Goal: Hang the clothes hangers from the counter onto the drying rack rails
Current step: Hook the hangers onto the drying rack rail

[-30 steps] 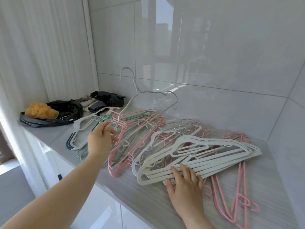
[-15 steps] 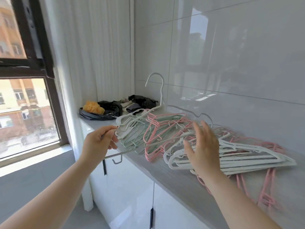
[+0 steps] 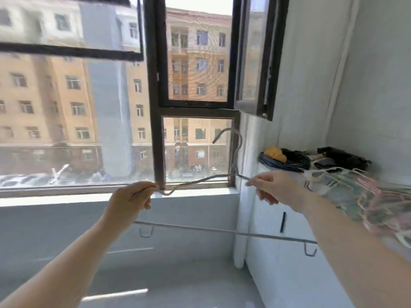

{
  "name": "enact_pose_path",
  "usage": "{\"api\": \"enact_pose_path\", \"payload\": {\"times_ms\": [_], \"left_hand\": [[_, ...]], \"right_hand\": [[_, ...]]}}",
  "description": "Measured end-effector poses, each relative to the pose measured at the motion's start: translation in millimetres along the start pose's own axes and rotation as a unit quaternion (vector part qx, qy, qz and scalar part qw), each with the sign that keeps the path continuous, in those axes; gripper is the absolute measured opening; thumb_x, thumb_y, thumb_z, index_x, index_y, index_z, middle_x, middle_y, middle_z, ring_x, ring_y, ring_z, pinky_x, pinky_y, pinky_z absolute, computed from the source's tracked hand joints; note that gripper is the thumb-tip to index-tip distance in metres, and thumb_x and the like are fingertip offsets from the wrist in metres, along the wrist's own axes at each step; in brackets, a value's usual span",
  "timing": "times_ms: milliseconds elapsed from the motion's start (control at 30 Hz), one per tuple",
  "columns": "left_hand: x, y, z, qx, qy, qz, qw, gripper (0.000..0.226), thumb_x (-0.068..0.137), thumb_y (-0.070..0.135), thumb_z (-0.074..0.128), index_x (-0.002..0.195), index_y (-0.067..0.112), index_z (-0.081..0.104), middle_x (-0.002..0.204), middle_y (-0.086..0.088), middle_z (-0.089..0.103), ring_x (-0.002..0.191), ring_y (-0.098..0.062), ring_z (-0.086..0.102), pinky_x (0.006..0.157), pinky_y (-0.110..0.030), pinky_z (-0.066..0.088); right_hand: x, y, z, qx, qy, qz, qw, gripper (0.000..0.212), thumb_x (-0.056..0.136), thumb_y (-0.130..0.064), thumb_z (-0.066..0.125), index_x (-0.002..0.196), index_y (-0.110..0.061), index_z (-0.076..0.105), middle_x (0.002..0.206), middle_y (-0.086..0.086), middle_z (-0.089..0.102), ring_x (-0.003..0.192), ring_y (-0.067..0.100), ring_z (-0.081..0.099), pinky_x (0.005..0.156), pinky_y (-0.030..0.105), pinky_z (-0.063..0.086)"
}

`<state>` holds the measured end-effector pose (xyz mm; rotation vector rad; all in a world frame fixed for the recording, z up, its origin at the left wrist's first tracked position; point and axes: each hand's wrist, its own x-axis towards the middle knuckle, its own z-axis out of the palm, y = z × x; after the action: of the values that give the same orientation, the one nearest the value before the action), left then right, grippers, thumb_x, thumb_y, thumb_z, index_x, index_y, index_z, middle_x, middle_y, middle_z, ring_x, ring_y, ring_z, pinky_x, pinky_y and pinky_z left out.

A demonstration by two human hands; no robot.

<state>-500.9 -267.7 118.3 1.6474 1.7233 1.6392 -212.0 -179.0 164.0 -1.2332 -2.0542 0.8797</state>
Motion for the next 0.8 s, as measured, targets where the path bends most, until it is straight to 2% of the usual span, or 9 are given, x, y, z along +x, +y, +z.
{"api": "enact_pose_path", "payload": {"times_ms": [133,267,400,467,533,600,700,733,800], "left_hand": [[-35,-27,-124,0.091,0.082,-0.036,0.992,0.013,0.088,0.001,0.054,0.081,0.008,0.062,0.041,0.007,0.054,0.045,0.006,0.053,0.051,-0.004,0.038],[-81,-45,-227,0.178,0.154,-0.067,0.97,0.012,0.089,0.007,0.055,0.082,0.016,0.06,0.061,0.004,0.055,0.05,0.012,0.052,0.054,-0.003,0.035],[-122,-57,-303,0.199,0.209,-0.104,0.952,0.012,0.087,0.006,0.056,0.082,0.015,0.061,0.067,0.001,0.06,0.057,0.009,0.056,0.057,-0.002,0.036],[-137,-61,-333,0.198,0.227,-0.118,0.946,0.015,0.087,0.005,0.056,0.079,0.016,0.062,0.064,0.007,0.061,0.058,0.011,0.055,0.057,-0.001,0.036],[-149,-66,-358,0.2,0.252,-0.133,0.937,0.023,0.087,0.005,0.056,0.072,0.022,0.06,0.061,0.011,0.062,0.06,0.006,0.057,0.058,0.0,0.036],[-156,-72,-381,0.208,0.272,-0.151,0.927,0.027,0.088,0.005,0.055,0.07,0.025,0.058,0.067,0.006,0.062,0.066,0.001,0.058,0.059,0.001,0.036],[-160,-87,-415,0.215,0.299,-0.183,0.912,0.021,0.088,0.003,0.054,0.074,0.017,0.062,0.078,-0.005,0.064,0.082,-0.019,0.057,0.06,0.002,0.037],[-159,-92,-425,0.219,0.312,-0.195,0.904,0.017,0.088,0.003,0.054,0.079,0.013,0.064,0.085,-0.007,0.065,0.088,-0.022,0.057,0.063,-0.001,0.038],[-154,-100,-445,0.243,0.339,-0.217,0.883,0.013,0.088,0.004,0.055,0.097,0.006,0.065,0.104,-0.012,0.062,0.103,-0.027,0.055,0.078,-0.015,0.038]], "right_hand": [[17,-78,99,0.048,-0.096,-0.064,0.992,0.023,0.091,-0.014,0.055,0.071,-0.013,0.065,0.047,-0.002,0.052,0.035,0.005,0.037,0.037,0.012,0.029],[21,-150,185,0.063,-0.192,-0.128,0.971,0.021,0.091,-0.015,0.056,0.072,-0.015,0.065,0.051,-0.002,0.058,0.035,0.005,0.044,0.039,0.017,0.033],[18,-218,258,0.097,-0.292,-0.173,0.936,0.012,0.095,-0.018,0.049,0.098,-0.026,0.058,0.057,0.001,0.059,0.035,0.008,0.046,0.037,0.017,0.035],[18,-249,290,0.117,-0.336,-0.193,0.915,0.02,0.098,-0.014,0.043,0.112,-0.026,0.05,0.059,0.005,0.057,0.035,0.01,0.047,0.037,0.018,0.038],[20,-276,319,0.135,-0.38,-0.211,0.89,0.026,0.099,-0.012,0.039,0.118,-0.027,0.047,0.06,0.007,0.054,0.035,0.012,0.048,0.037,0.019,0.04],[24,-299,347,0.154,-0.421,-0.226,0.865,0.024,0.099,-0.011,0.038,0.111,-0.026,0.053,0.059,0.005,0.054,0.036,0.012,0.05,0.038,0.02,0.043],[34,-330,387,0.164,-0.462,-0.254,0.834,0.022,0.097,-0.01,0.042,0.092,-0.02,0.061,0.054,-0.001,0.057,0.035,0.01,0.052,0.037,0.019,0.044],[39,-340,399,0.167,-0.466,-0.262,0.828,0.022,0.097,-0.009,0.043,0.088,-0.017,0.061,0.054,-0.001,0.057,0.035,0.01,0.053,0.036,0.018,0.043],[50,-359,422,0.187,-0.462,-0.266,0.825,0.02,0.096,-0.008,0.045,0.085,-0.013,0.061,0.057,0.001,0.059,0.037,0.01,0.056,0.036,0.017,0.043]]}}
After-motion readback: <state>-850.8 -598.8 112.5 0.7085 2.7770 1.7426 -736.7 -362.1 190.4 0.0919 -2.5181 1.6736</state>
